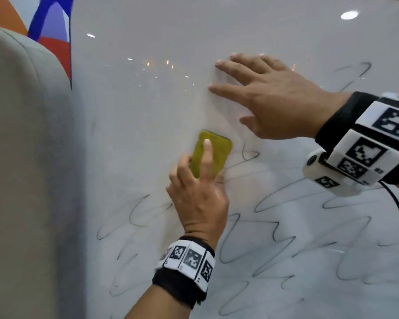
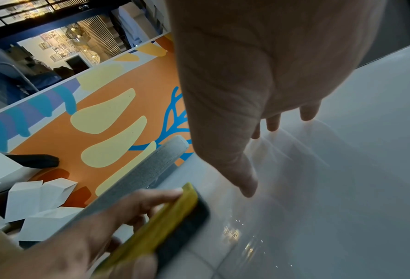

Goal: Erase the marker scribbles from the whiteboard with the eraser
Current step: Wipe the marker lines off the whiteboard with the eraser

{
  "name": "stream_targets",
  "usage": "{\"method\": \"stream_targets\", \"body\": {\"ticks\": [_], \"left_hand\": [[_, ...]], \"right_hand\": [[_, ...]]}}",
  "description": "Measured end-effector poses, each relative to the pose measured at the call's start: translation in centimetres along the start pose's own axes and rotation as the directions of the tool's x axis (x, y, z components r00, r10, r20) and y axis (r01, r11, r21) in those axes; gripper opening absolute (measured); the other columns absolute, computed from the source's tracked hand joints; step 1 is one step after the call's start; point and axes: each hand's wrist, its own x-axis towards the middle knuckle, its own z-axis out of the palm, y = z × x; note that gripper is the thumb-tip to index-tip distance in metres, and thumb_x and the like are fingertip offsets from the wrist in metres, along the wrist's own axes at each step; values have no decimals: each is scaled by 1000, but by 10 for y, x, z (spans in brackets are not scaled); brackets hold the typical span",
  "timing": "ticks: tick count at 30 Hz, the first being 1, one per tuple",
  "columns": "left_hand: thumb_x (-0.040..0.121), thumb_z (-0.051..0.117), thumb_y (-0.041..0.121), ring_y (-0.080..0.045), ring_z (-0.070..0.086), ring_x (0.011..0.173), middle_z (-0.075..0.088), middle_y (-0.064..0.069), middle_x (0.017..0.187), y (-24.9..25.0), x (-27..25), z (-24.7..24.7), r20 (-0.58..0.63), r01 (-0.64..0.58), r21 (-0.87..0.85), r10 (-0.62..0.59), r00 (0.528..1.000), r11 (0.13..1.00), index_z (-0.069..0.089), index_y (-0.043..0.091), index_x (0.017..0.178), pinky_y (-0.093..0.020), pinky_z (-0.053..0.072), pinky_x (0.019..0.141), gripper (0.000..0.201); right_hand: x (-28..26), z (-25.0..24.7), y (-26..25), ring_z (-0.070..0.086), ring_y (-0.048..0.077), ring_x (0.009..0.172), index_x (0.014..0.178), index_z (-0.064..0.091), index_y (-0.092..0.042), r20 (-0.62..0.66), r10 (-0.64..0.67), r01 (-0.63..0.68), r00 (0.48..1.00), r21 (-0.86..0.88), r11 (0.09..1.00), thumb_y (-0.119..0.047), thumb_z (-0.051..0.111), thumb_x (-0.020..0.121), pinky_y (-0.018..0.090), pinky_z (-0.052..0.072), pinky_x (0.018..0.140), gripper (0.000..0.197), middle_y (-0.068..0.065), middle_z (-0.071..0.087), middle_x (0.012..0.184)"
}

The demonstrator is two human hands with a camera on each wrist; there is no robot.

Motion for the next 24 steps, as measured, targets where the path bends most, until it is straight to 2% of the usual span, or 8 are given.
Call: {"method": "stream_targets", "body": {"ticks": [3, 9, 11, 14, 17, 20, 22, 24], "left_hand": [[91, 51, 46, -29, 40, 104, 44, -12, 125, 11, -14, 4, 61, -95, 13, 94, 994, 995, 37, 32, 144, -47, 48, 79, 56], [88, 67, 37, -27, 41, 104, 45, -12, 121, 36, 10, 4, -29, 249, -174, -258, 966, 953, 33, 32, 146, -45, 43, 82, 68], [90, 62, 40, -30, 44, 103, 45, -14, 124, 51, 1, 9, 26, 5, -39, -4, 1000, 999, 34, 29, 147, -44, 44, 82, 65], [91, 59, 41, -30, 42, 106, 41, -12, 127, 49, -17, 16, 139, -367, 97, 353, 925, 925, 33, 31, 147, -46, 46, 82, 63], [89, 57, 42, -29, 44, 102, 43, -11, 123, 43, -2, 13, 10, -61, 7, 61, 998, 998, 35, 32, 146, -45, 45, 81, 62], [87, 60, 41, -30, 44, 103, 47, -12, 123, 48, 14, 9, -41, 201, -105, -206, 978, 974, 32, 34, 145, -45, 43, 82, 65], [86, 61, 38, -32, 45, 103, 49, -13, 124, 50, 7, 10, -1, -35, 24, 35, 999, 999, 33, 32, 146, -45, 43, 82, 67], [86, 63, 35, -31, 43, 106, 46, -11, 127, 40, -4, 12, 84, -358, 116, 350, 933, 927, 35, 32, 146, -46, 42, 82, 67]], "right_hand": [[-4, 0, 4, 7, 29, 153, 155, 24, -30, 4, -8, 8, 1000, -2, 1000, -24, 67, 88, 49, 13, 122, 81, 7, 7, 167], [-16, 1, 14, 7, 30, 153, 155, 25, -31, 9, -21, 21, 1000, -5, 1000, -20, 68, 87, 47, 13, 121, 81, 7, 7, 167], [-22, 3, 19, 8, 30, 153, 155, 27, -31, 11, -20, 20, 1000, 1, 1000, -18, 70, 86, 47, 14, 121, 82, 7, 8, 166], [-31, 6, 26, 10, 30, 153, 154, 28, -31, 7, -20, 20, 1000, 0, 1000, -17, 69, 84, 47, 15, 120, 83, 8, 10, 166], [-40, 9, 32, 12, 31, 152, 154, 29, -29, -6, -10, 10, 1000, 5, 1000, -17, 70, 84, 47, 17, 120, 83, 8, 12, 166], [-47, 16, 34, 14, 33, 152, 154, 31, -27, -17, -12, 12, 1000, 6, 1000, -20, 73, 83, 49, 18, 120, 83, 11, 14, 165], [-49, 18, 35, 16, 34, 151, 153, 33, -25, -33, -17, 18, 999, 16, 1000, -22, 75, 81, 49, 19, 119, 83, 12, 16, 165], [-51, 19, 36, 15, 33, 151, 153, 33, -25, -38, -15, 17, 999, 28, 999, -24, 76, 80, 48, 18, 120, 85, 11, 16, 165]]}}
